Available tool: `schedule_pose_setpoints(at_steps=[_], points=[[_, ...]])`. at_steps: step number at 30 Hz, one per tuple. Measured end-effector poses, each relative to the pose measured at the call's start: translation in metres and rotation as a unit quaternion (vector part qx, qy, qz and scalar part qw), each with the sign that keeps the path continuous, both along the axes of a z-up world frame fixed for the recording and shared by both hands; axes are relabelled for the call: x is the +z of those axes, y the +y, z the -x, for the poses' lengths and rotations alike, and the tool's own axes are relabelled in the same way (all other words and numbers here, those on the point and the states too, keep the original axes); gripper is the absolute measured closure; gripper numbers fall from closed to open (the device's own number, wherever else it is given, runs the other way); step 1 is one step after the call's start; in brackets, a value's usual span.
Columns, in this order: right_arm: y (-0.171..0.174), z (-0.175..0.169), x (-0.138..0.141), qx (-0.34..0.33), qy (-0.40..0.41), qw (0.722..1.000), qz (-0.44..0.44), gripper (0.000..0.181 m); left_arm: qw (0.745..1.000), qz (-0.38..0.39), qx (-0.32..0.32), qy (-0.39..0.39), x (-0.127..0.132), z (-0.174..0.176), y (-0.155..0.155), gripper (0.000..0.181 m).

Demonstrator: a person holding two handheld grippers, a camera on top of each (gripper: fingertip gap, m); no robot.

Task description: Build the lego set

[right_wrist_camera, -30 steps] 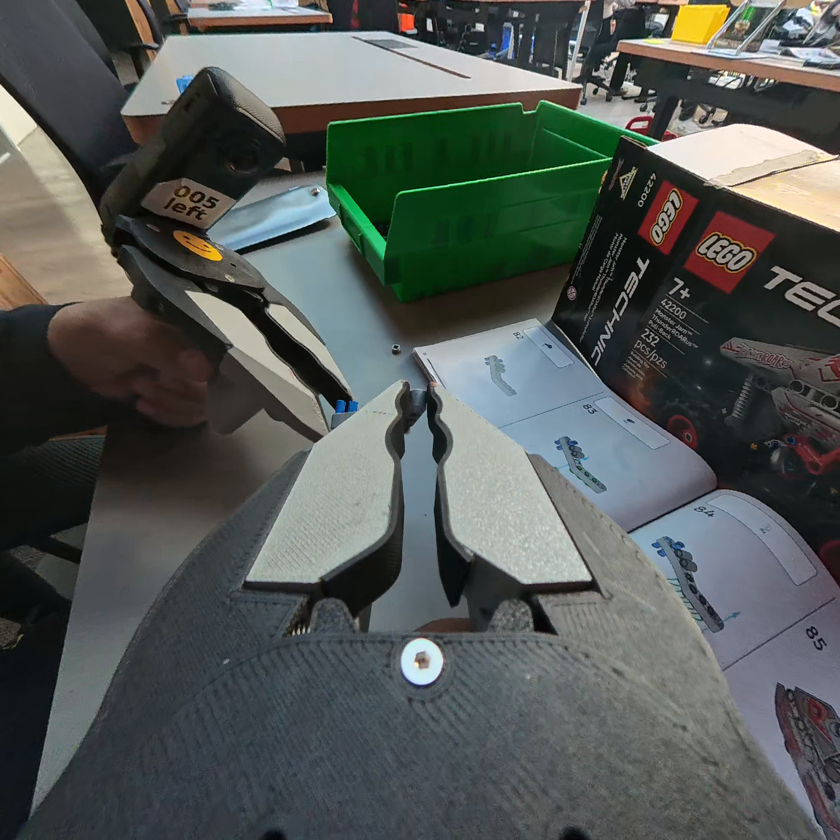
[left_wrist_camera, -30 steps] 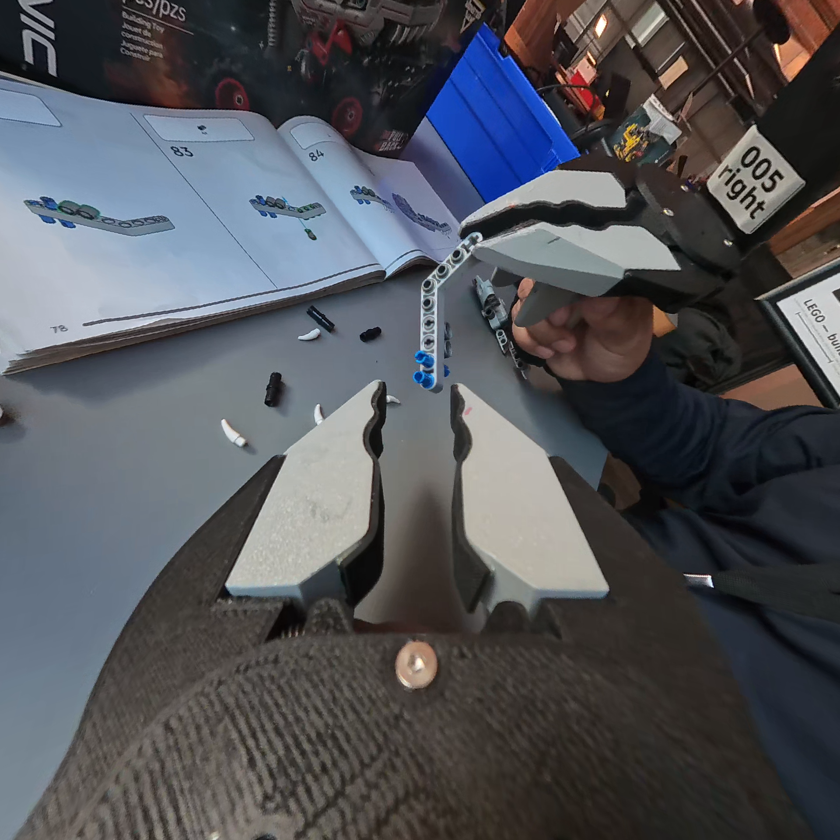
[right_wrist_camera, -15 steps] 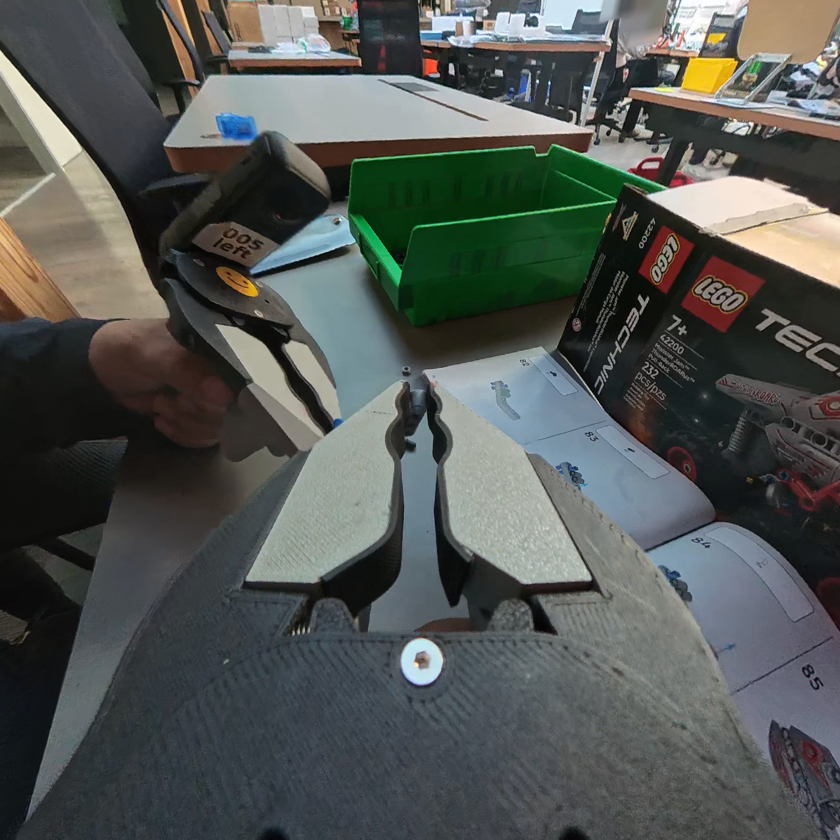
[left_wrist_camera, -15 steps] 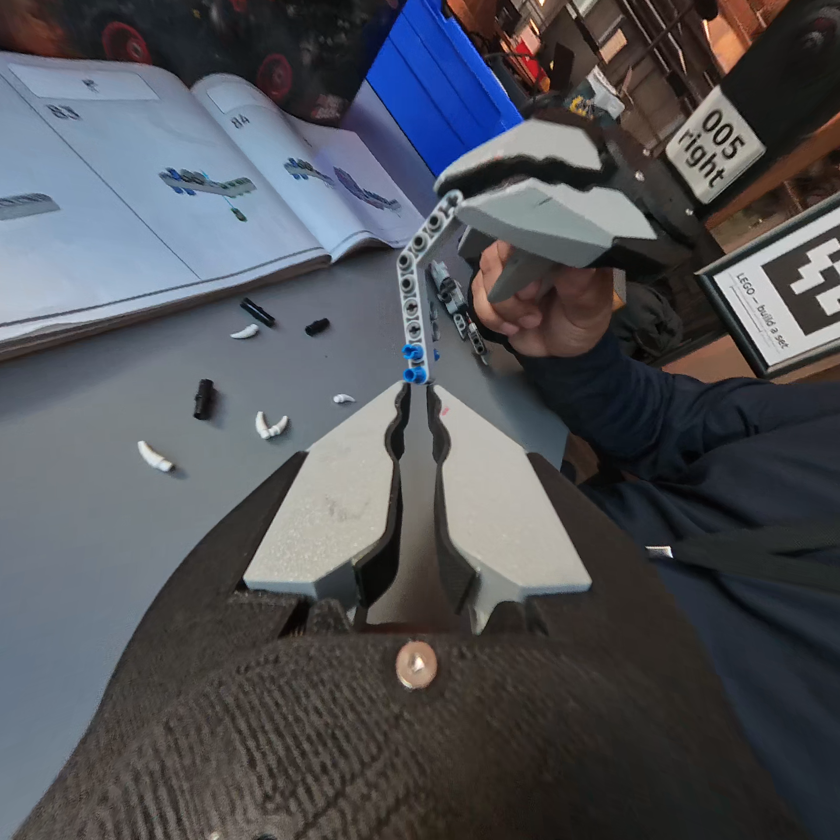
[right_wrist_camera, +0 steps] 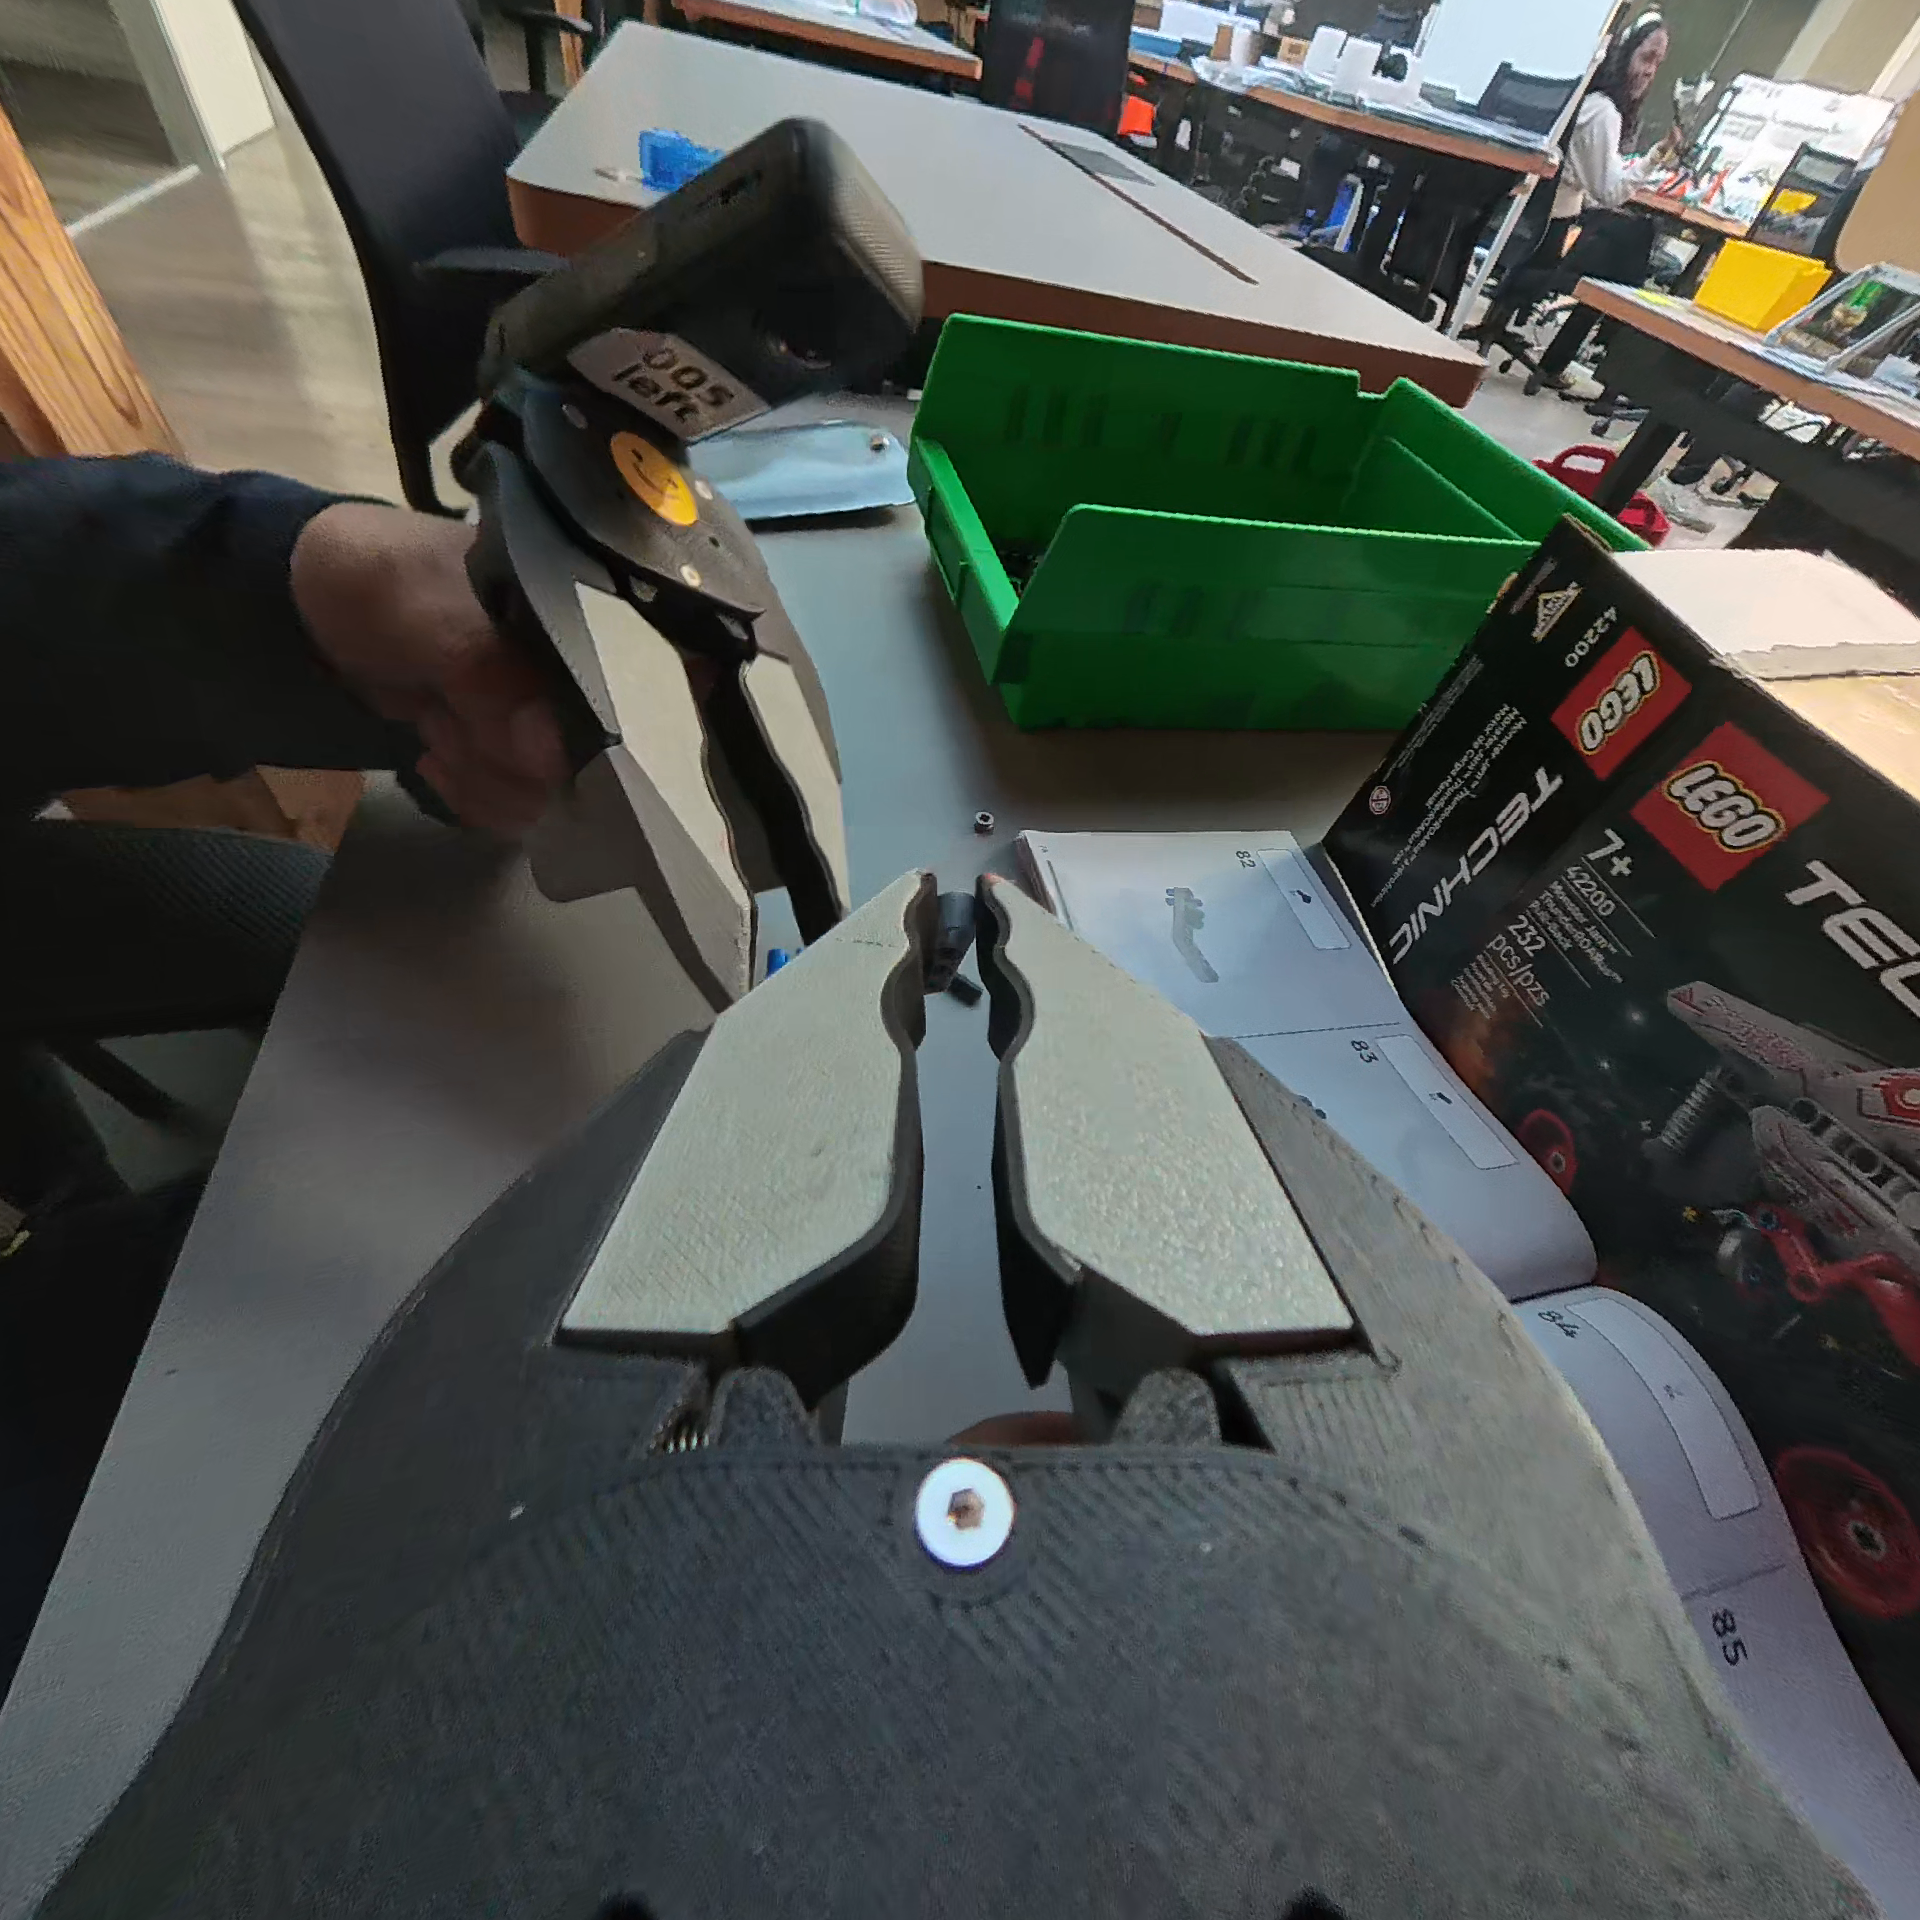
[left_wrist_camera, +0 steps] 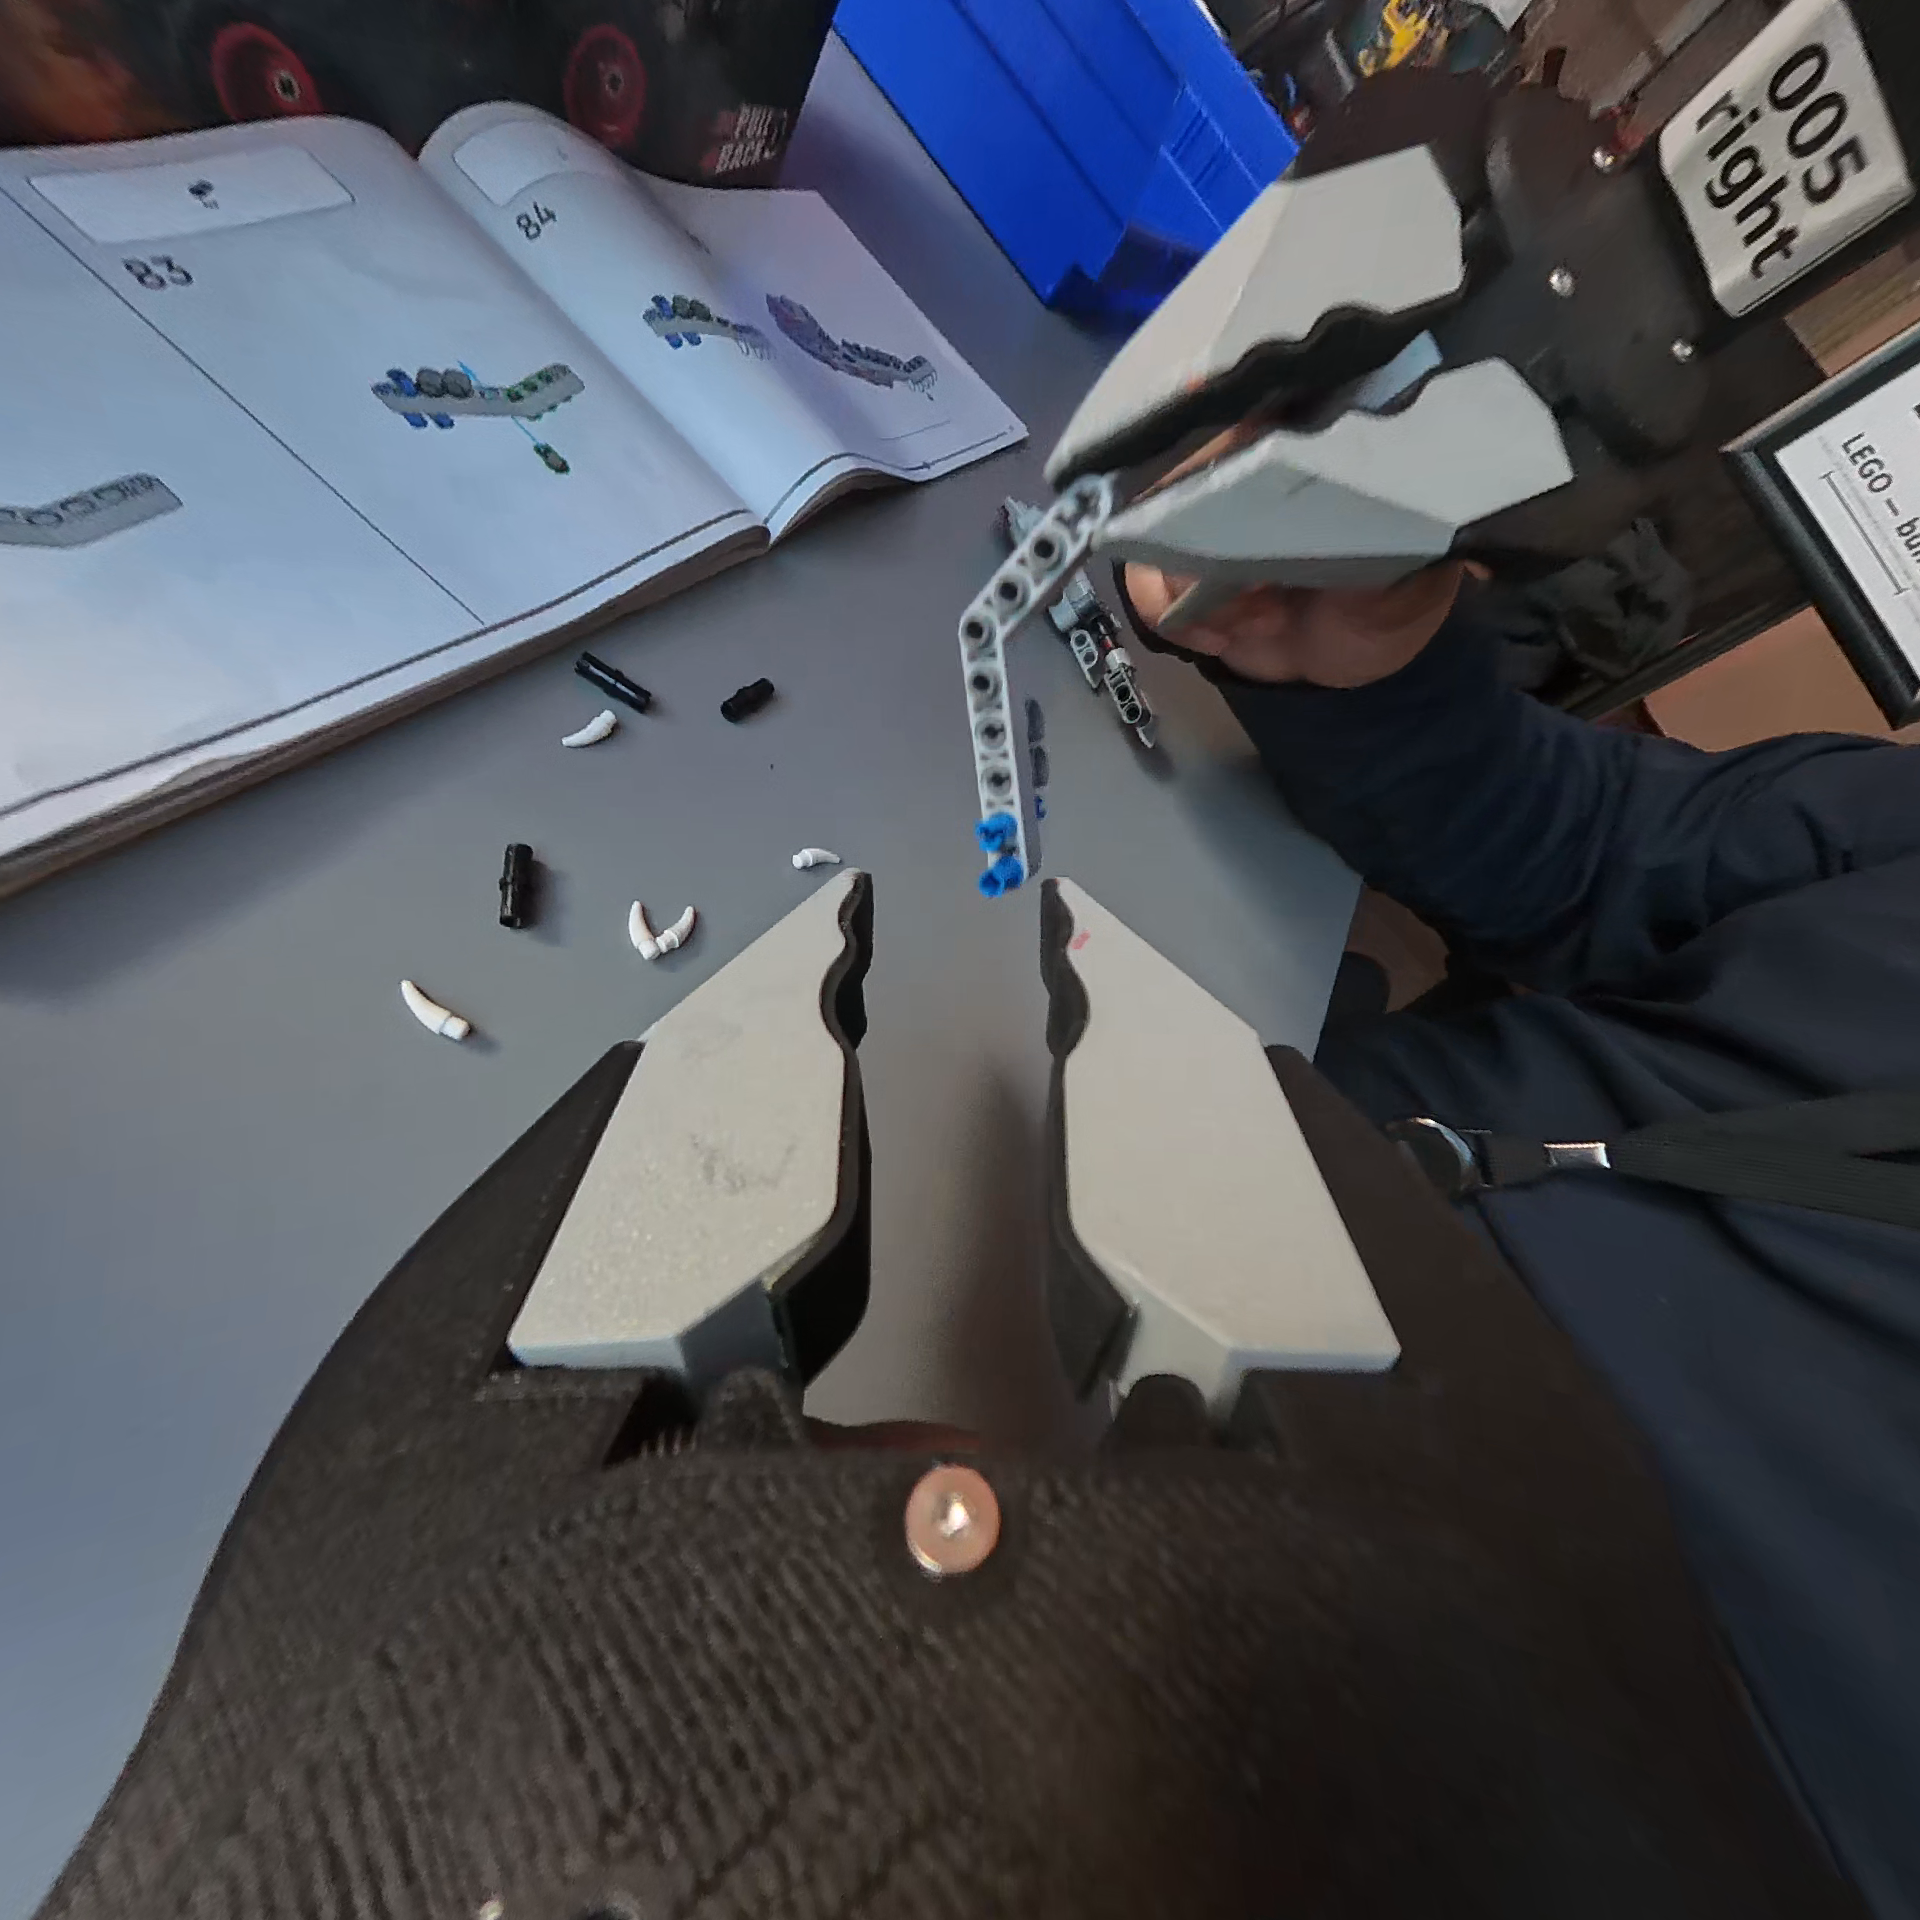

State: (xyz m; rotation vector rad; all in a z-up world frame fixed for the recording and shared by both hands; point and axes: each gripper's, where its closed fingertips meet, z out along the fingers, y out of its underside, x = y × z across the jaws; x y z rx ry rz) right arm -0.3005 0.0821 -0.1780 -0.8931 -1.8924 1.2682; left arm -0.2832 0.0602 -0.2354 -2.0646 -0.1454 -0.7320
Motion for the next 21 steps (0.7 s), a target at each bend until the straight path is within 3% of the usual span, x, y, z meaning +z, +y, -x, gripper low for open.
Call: schedule_pose_setpoints(at_steps=[6,12,15,19,21], points=[[-0.015,-0.001,-0.006,0.025,-0.001,0.999,-0.025,0.177,0.999,-0.001,-0.045,0.008,0.003,-0.011,0.01,0.167],[-0.018,0.0,-0.009,0.028,-0.004,0.999,-0.027,0.173,1.0,-0.01,-0.027,-0.006,-0.002,-0.011,0.017,0.17],[-0.006,-0.001,0.002,0.014,0.002,1.0,0.006,0.163,0.997,-0.068,0.013,-0.045,0.015,0.0,0.02,0.176],[0.004,-0.005,0.011,0.022,-0.016,0.997,0.076,0.165,0.97,-0.162,0.032,-0.177,0.051,0.011,0.014,0.176],[0.002,-0.007,0.007,0.038,-0.039,0.994,0.093,0.164,0.957,-0.216,0.074,-0.179,0.064,0.029,0.011,0.176]])
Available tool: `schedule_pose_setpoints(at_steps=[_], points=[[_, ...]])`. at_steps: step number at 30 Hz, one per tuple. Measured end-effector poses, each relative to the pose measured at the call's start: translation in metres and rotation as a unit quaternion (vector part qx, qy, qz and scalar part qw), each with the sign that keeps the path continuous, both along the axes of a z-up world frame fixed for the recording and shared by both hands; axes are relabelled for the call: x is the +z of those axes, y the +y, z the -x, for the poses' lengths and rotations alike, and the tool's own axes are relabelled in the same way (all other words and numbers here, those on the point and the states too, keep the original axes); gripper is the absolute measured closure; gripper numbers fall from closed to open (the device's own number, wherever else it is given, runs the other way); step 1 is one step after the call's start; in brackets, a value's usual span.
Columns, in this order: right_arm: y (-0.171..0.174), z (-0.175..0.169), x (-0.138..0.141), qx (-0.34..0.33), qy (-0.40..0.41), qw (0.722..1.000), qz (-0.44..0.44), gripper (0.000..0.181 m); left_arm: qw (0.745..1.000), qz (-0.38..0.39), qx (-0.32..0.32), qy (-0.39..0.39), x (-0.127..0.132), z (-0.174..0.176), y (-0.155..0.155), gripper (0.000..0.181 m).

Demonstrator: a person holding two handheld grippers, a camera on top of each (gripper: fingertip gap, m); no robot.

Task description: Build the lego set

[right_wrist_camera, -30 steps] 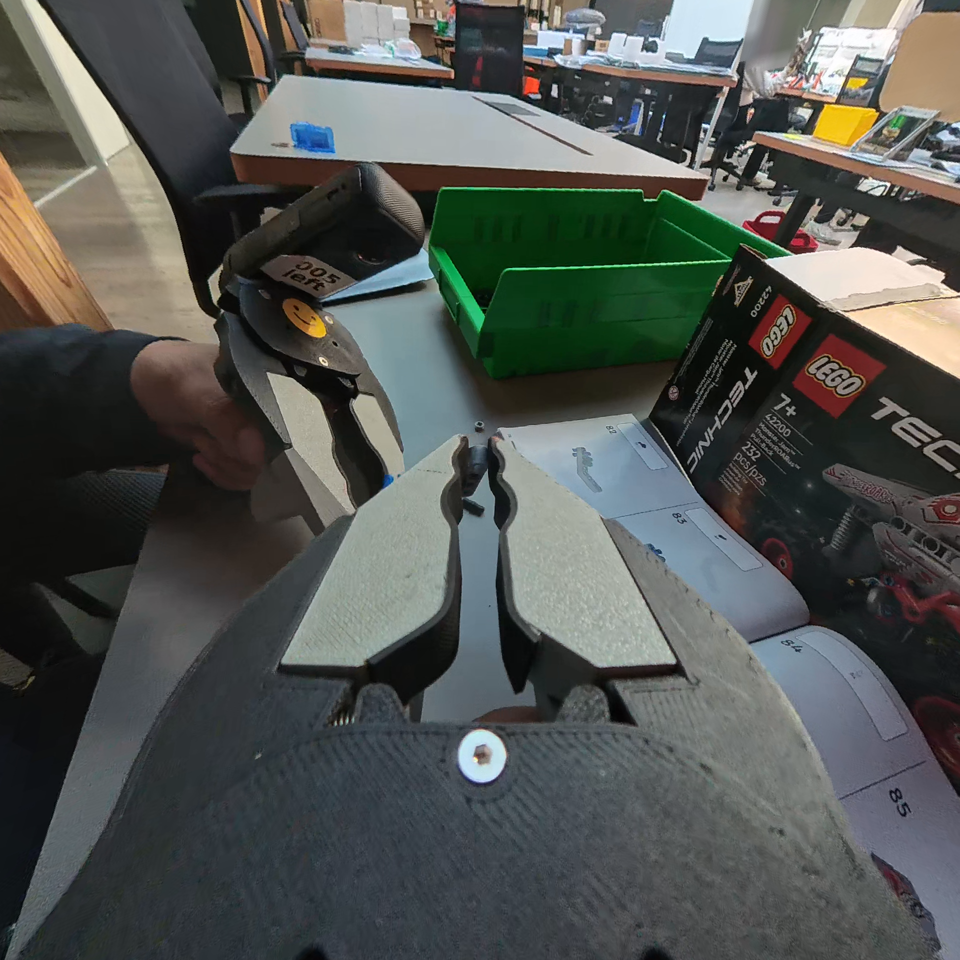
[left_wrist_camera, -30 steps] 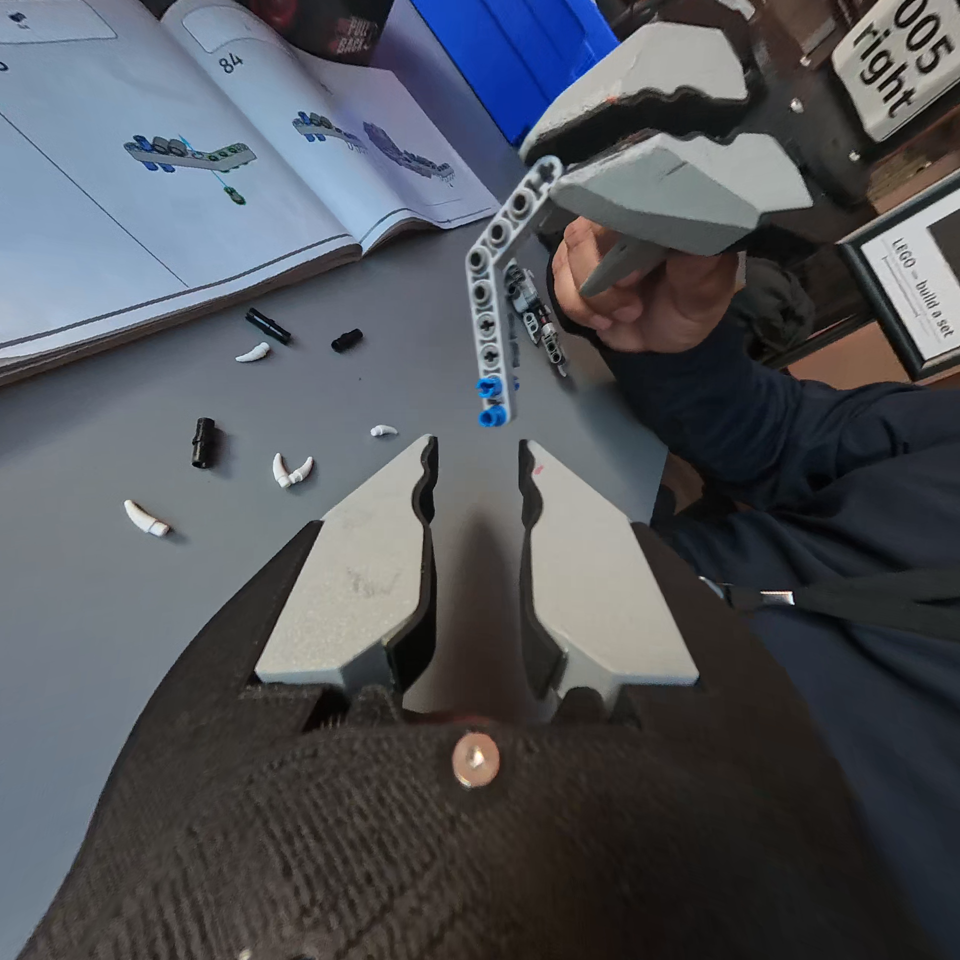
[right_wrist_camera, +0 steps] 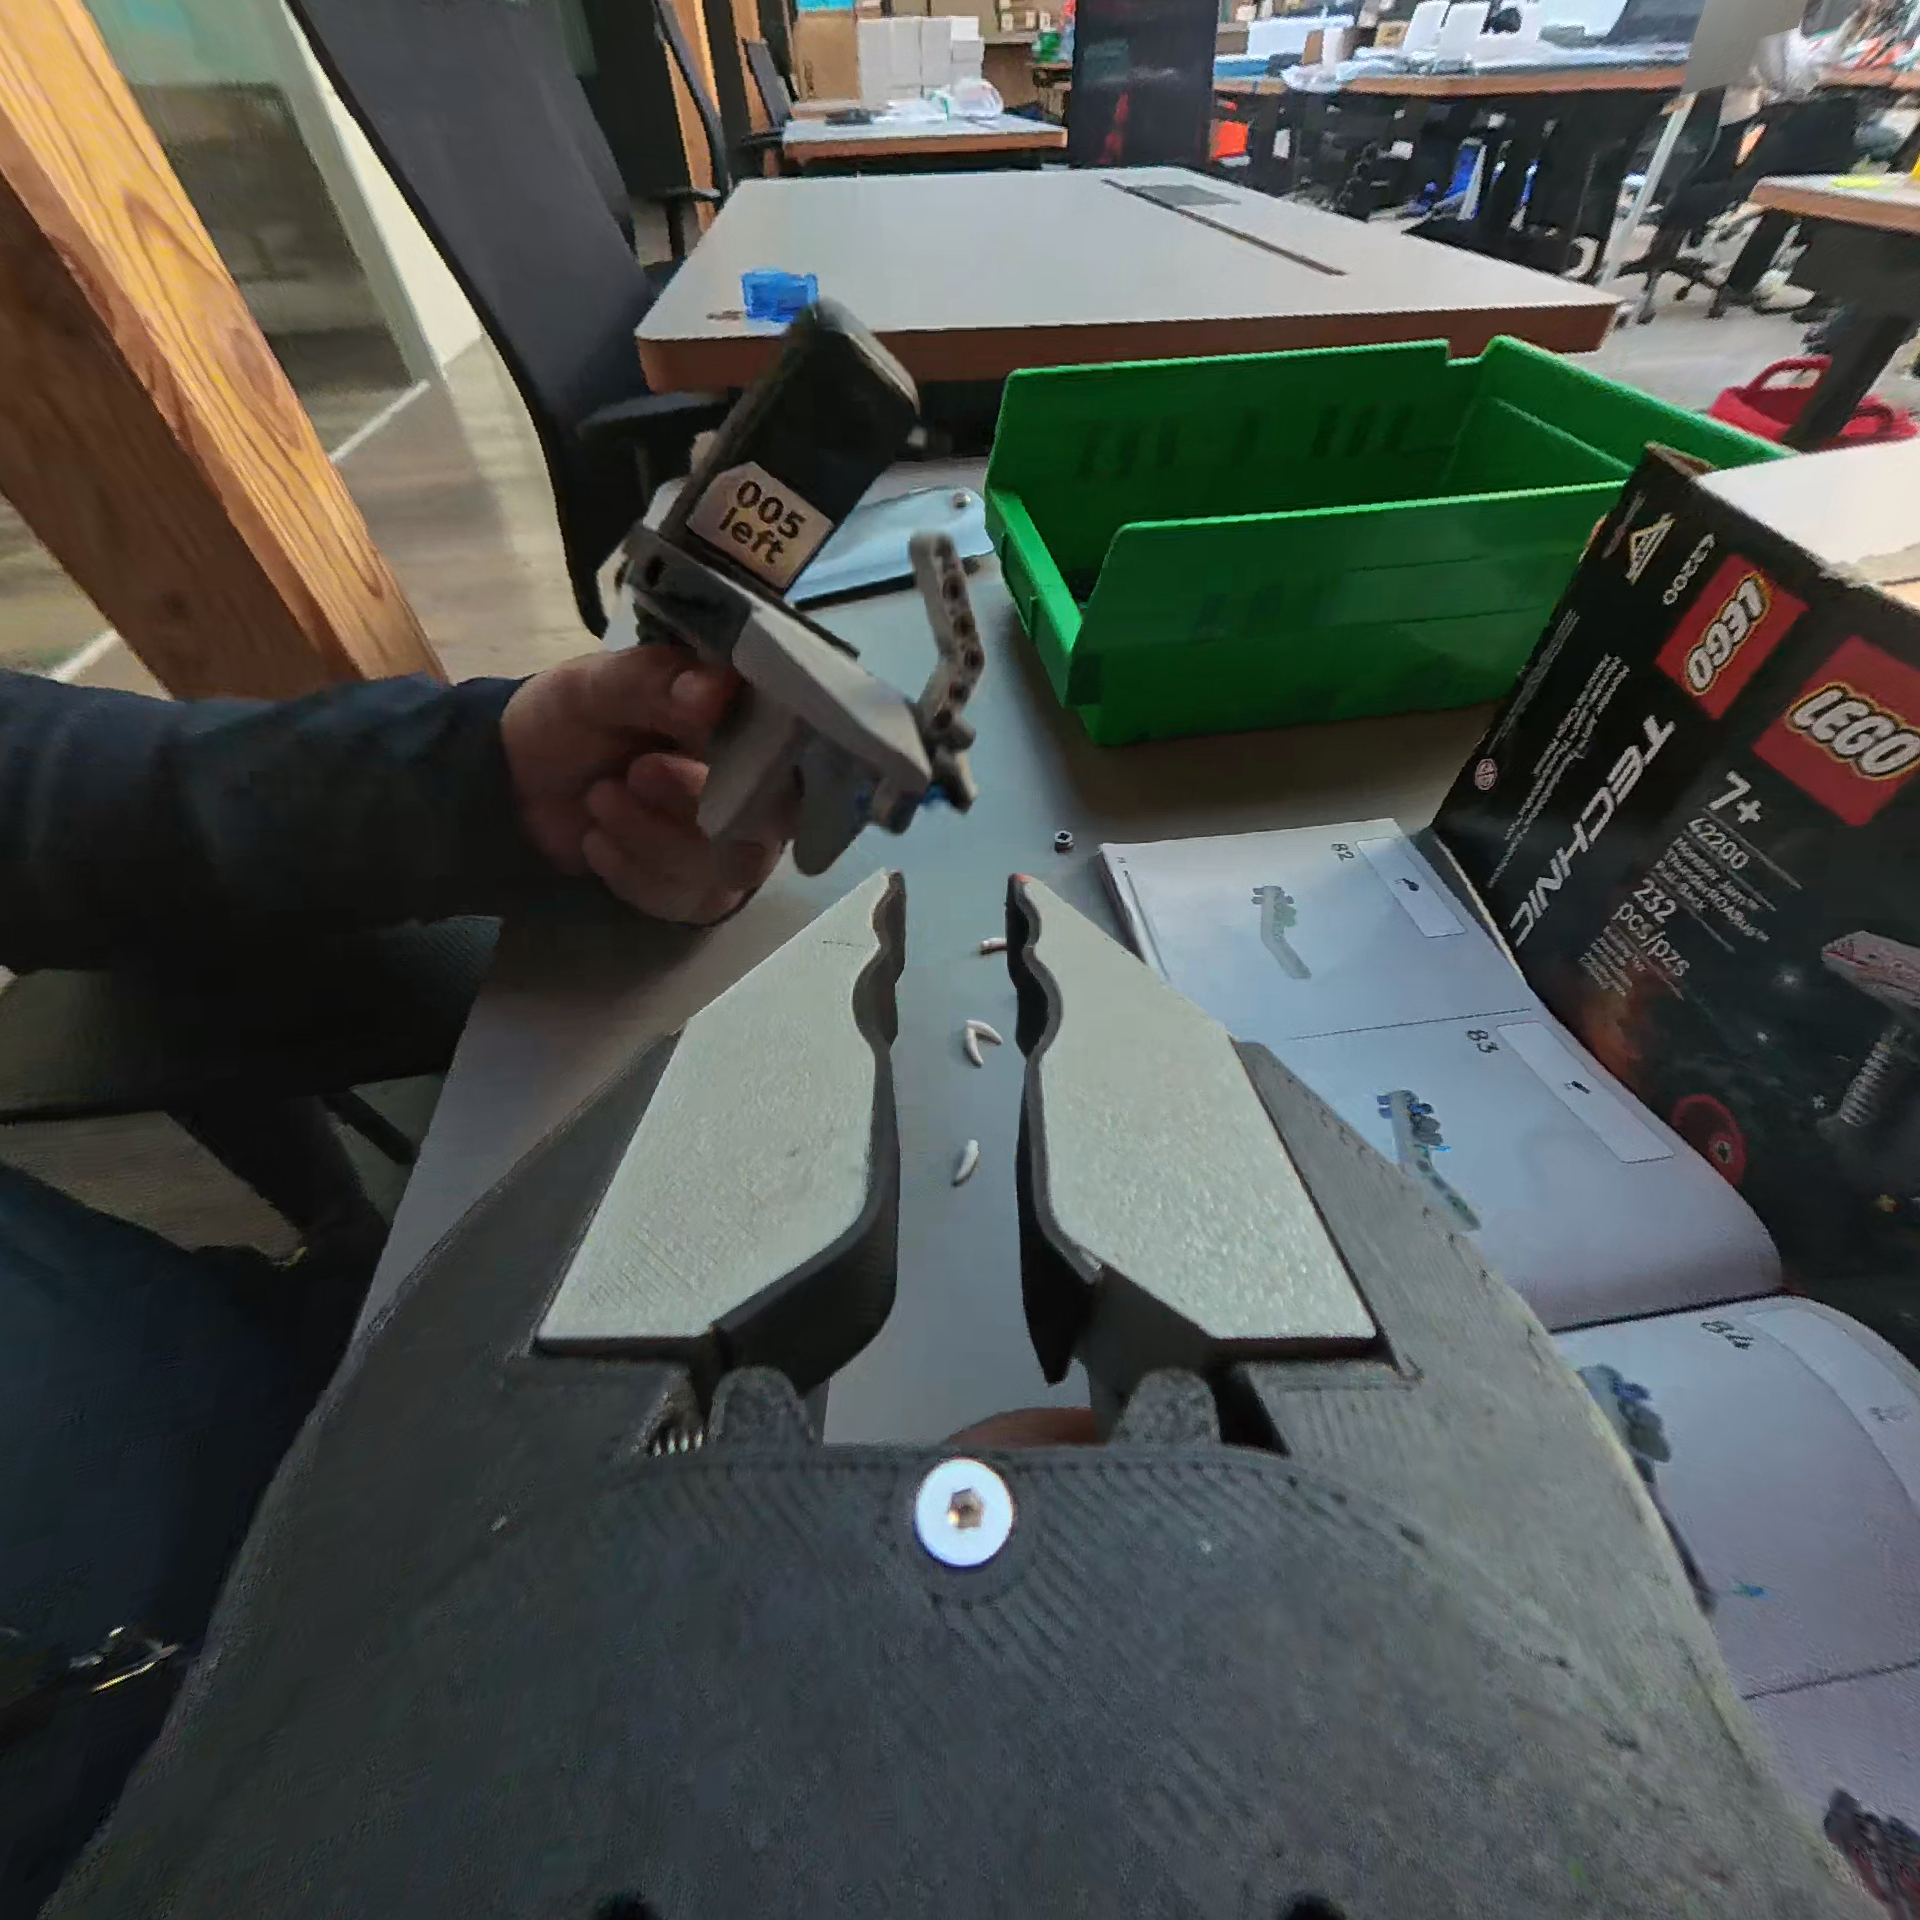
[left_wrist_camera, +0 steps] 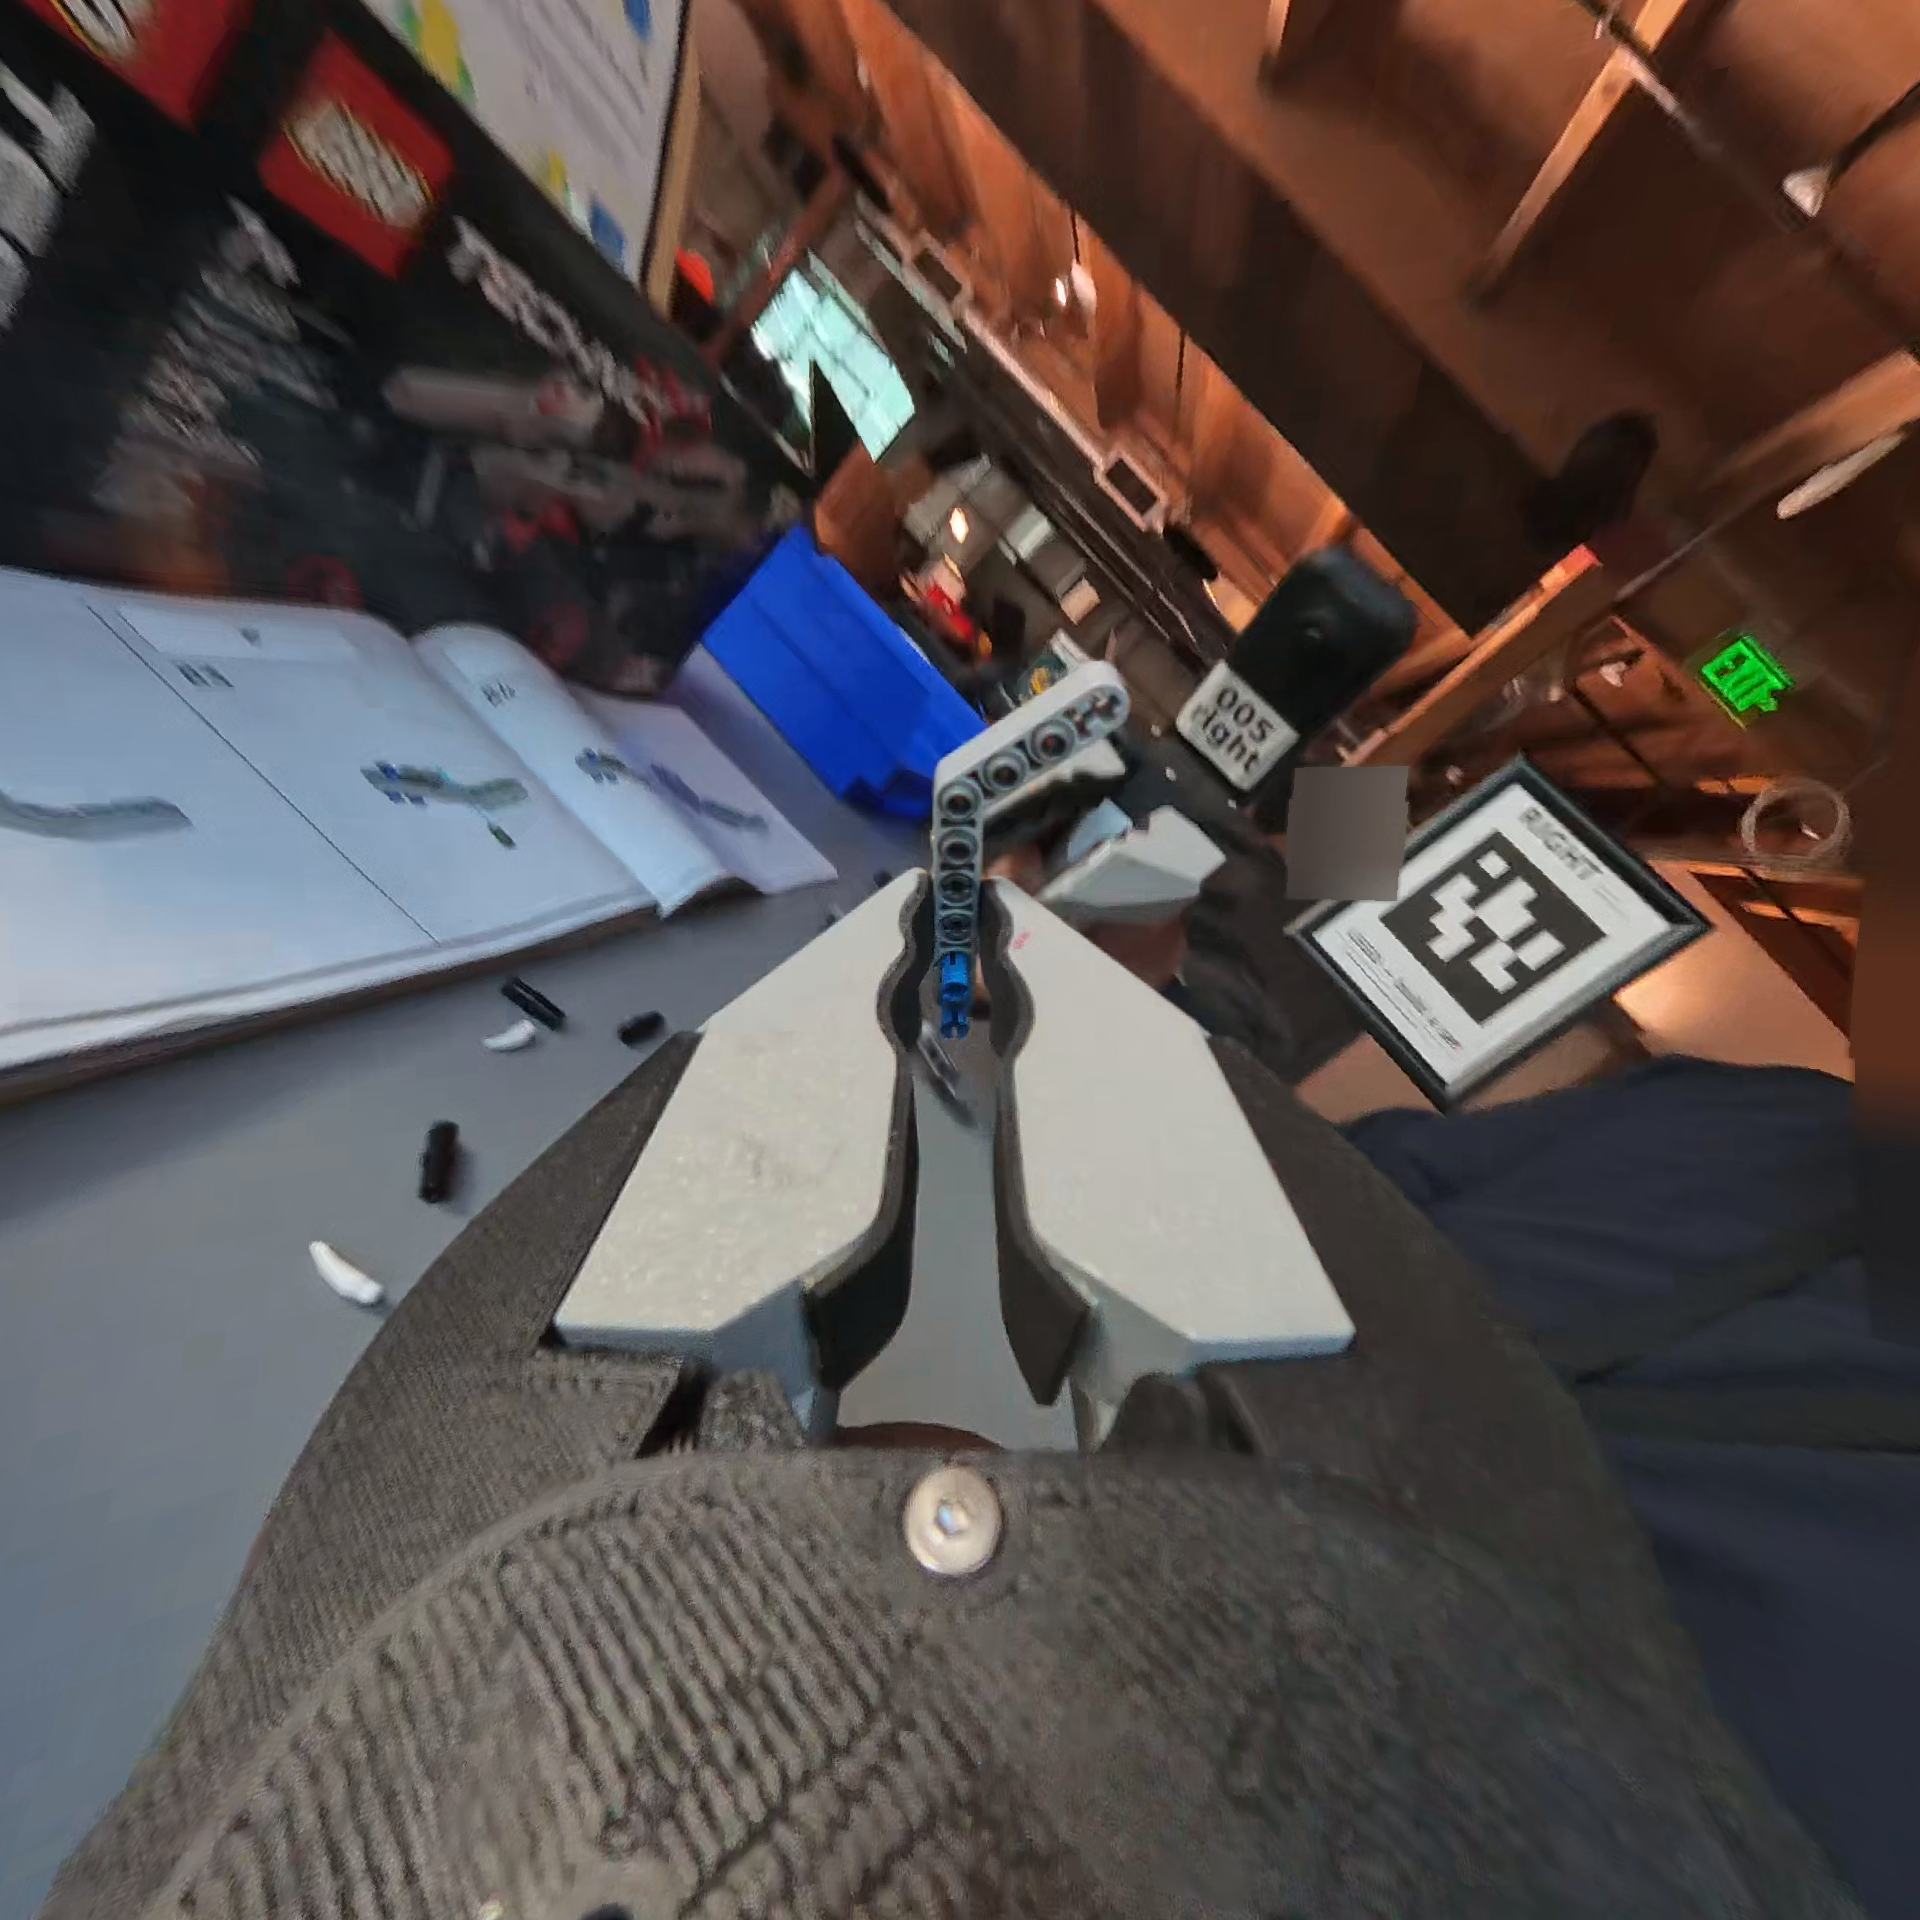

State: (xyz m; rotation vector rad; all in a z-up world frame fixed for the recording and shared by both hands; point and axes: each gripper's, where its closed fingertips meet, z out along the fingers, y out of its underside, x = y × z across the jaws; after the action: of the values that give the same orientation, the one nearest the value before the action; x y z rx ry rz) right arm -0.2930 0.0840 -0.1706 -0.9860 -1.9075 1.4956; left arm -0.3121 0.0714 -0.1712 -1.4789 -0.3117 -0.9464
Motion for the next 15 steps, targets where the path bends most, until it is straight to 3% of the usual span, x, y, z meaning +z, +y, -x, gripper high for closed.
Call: schedule_pose_setpoints(at_steps=[2,3,4,6,8,10,12,15], points=[[-0.007,-0.003,-0.006,0.021,-0.026,0.999,0.014,0.161,0.995,-0.006,0.084,0.06,0.003,0.02,-0.003,0.176],[-0.011,-0.004,-0.009,0.029,-0.037,0.999,0.021,0.158,0.981,0.009,0.144,0.133,-0.001,0.031,-0.005,0.176],[-0.014,-0.005,-0.01,0.037,-0.046,0.998,0.026,0.155,0.951,0.033,0.203,0.233,-0.006,0.041,-0.008,0.176],[-0.019,-0.007,-0.013,0.049,-0.061,0.996,0.038,0.149,0.85,0.078,0.278,0.441,-0.011,0.047,-0.015,0.176],[-0.022,-0.006,-0.013,0.055,-0.068,0.995,0.05,0.142,0.714,0.106,0.299,0.624,-0.017,0.042,-0.017,0.176],[-0.025,-0.005,-0.014,0.057,-0.068,0.995,0.048,0.142,0.58,0.107,0.306,0.747,-0.021,0.034,-0.015,0.176],[-0.027,-0.004,-0.018,0.053,-0.06,0.997,0.022,0.143,0.503,0.085,0.308,0.803,-0.023,0.022,-0.01,0.176],[-0.026,0.0,-0.026,0.024,-0.033,0.998,-0.049,0.152,0.442,0.075,0.315,0.837,-0.023,0.015,-0.007,0.178]])
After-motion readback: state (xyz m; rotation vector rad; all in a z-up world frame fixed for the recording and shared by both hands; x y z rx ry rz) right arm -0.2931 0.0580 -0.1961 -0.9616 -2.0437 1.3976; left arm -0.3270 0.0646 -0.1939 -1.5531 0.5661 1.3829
